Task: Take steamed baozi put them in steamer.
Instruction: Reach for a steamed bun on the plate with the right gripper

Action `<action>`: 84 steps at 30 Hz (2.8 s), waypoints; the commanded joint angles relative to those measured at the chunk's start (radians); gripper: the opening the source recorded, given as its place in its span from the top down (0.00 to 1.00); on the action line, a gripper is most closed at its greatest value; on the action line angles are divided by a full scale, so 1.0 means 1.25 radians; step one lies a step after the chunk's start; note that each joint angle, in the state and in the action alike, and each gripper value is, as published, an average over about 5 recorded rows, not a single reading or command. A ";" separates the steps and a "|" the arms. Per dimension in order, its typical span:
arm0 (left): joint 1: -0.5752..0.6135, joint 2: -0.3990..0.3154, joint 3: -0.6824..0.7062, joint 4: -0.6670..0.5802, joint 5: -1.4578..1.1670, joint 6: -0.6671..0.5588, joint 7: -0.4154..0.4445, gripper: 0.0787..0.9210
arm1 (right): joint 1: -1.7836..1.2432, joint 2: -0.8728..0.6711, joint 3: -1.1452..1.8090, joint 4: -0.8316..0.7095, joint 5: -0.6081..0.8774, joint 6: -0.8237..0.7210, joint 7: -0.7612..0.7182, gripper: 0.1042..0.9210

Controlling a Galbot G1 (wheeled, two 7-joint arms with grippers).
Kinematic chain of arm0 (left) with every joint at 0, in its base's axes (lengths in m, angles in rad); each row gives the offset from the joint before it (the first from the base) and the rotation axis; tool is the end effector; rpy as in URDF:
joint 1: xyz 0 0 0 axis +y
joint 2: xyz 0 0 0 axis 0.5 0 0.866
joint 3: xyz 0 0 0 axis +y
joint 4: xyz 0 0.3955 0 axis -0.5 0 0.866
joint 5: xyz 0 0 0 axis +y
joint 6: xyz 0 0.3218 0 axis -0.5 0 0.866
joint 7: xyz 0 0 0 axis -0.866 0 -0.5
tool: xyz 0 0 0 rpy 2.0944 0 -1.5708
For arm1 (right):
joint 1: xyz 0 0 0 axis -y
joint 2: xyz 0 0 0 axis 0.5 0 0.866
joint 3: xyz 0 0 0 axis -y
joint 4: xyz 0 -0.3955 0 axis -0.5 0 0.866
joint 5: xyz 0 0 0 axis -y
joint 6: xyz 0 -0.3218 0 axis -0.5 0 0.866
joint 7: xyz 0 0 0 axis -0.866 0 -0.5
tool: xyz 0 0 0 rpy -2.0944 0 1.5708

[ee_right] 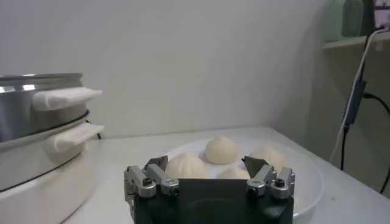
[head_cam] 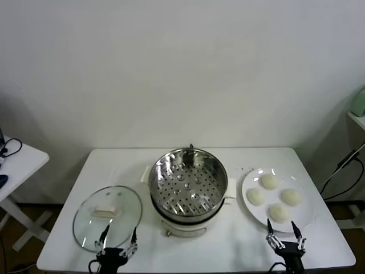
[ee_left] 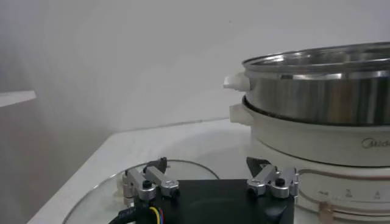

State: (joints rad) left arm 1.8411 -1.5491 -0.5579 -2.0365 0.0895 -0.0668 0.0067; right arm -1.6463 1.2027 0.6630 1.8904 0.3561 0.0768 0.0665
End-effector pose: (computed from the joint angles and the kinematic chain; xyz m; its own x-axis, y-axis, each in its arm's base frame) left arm 0.0227 0.0153 -0.3807 -0.9659 -0.0059 0.2590 0.0267 0.9921 0.1223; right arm 0.1036 -0.1455 -0.3848 -0.9825 0.0736 0.1710 0.0661 0.9966 -0.0491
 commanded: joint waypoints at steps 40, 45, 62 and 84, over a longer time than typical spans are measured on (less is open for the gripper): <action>-0.020 0.016 -0.002 0.008 0.026 -0.023 -0.002 0.12 | 1.689 -0.534 -1.486 -0.601 -0.189 -0.130 -0.922 0.12; -0.023 0.014 -0.009 0.013 0.027 -0.026 -0.003 0.12 | 1.640 -0.429 -1.472 -0.725 -0.172 -0.107 -0.949 0.12; -0.041 0.006 -0.038 0.026 0.026 -0.015 0.005 0.12 | 1.459 -0.227 -1.361 -0.959 -0.263 -0.049 -0.995 0.12; -0.050 0.014 -0.058 0.049 0.048 -0.021 0.003 0.12 | 1.396 -0.204 -1.239 -1.044 -0.384 0.006 -0.948 0.12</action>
State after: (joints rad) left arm 1.7788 -1.5320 -0.6278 -1.9766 0.1471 -0.0926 0.0107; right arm 0.1165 0.9218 -0.9275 0.6332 -0.0812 0.0647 -1.1318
